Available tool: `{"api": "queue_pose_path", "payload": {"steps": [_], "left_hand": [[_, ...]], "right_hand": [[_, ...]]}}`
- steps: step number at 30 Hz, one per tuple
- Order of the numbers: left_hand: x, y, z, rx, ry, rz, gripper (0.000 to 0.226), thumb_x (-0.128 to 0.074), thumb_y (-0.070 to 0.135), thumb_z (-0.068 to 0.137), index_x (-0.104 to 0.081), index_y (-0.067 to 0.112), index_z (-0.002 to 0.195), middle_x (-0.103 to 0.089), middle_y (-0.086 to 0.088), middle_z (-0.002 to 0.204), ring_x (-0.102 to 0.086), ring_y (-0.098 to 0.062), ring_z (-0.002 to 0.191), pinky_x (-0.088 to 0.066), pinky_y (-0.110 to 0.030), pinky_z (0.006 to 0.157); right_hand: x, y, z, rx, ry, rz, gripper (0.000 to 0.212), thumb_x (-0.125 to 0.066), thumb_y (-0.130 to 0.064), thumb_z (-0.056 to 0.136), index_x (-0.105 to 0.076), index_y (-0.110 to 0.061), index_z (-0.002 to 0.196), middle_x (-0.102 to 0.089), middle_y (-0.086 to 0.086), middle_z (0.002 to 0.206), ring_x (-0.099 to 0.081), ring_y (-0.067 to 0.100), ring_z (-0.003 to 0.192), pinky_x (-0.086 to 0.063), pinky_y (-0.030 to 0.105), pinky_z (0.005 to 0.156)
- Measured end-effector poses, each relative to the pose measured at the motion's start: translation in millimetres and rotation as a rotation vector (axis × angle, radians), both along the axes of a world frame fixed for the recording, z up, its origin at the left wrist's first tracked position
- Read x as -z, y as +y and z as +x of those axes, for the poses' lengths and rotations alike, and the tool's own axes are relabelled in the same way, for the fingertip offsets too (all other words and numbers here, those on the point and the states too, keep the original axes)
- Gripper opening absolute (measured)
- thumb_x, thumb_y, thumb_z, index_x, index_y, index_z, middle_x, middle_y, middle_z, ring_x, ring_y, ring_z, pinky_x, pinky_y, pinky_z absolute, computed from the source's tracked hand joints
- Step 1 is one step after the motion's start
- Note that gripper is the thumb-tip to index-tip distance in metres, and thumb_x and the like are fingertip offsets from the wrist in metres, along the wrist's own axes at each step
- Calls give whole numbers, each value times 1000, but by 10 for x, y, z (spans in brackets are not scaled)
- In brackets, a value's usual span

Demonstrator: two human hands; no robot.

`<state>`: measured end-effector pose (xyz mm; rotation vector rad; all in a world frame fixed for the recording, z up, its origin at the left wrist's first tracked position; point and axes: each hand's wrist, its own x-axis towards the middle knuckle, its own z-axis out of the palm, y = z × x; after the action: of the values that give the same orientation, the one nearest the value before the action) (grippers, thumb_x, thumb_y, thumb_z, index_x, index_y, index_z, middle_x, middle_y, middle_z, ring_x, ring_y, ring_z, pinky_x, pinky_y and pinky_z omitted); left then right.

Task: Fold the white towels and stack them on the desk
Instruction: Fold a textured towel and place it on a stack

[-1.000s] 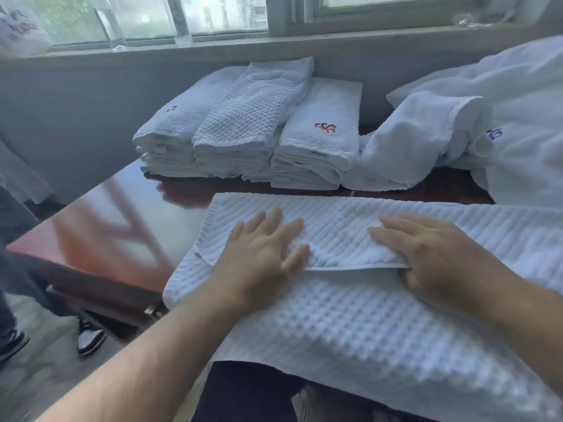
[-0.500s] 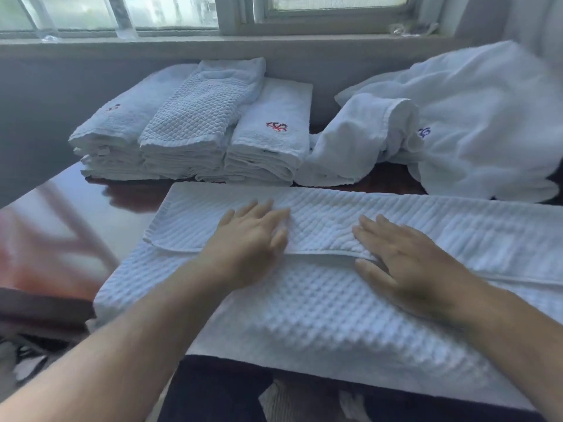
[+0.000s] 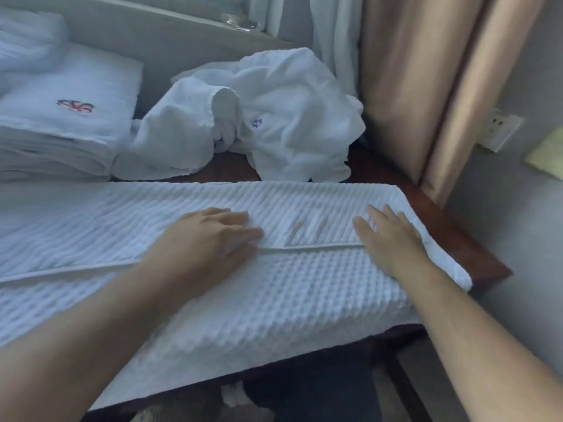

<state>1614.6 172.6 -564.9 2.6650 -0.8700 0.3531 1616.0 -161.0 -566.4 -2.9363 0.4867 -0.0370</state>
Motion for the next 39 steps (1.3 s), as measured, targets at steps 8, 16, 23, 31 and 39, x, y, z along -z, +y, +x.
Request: {"api": "queue_pose_path", "payload": {"steps": [8,16,23,31,39], "left_hand": [[24,96,-34,38,140,36,57,-23,83,87,-48,63,135,-34,29,154,-29,1,146,-21,-25,115],[-22,136,2,105,230,220,67,-3,84,79,-9,70,145,7,34,160,9,6,149,1,-29,121],[-29,60,-50,20,301,113,58,-33,78,86,-30,65,142,-13,33,160,-4,-3,151,-7,-38,122],[11,-383,-606,190,277,-93,50,-36,71,89,-47,59,136,-41,28,146,-24,0,137,-32,-38,111],[30,-475,-672,191,247,52,56,-25,76,87,-40,61,139,-32,31,148,-24,-6,137,-26,-41,111]], "right_hand": [[5,-178,243,102,95,-34,79,-8,-75,93,-6,-35,162,4,-2,171,7,32,156,1,50,124],[-82,-392,313,39,120,-2,74,-9,-75,94,-6,-43,160,4,-12,170,4,25,157,-7,52,121],[-105,-293,84,-89,-233,-130,43,-32,-45,100,-66,-20,112,-61,-5,123,-46,25,128,-32,37,99],[93,-75,-986,-680,-592,29,60,-67,-70,79,-65,-23,116,-61,-5,115,-55,14,108,-41,26,98],[514,-295,-1295,-720,-631,-340,91,-86,-15,67,-37,-24,144,-34,11,146,-45,32,131,-37,48,107]]}}
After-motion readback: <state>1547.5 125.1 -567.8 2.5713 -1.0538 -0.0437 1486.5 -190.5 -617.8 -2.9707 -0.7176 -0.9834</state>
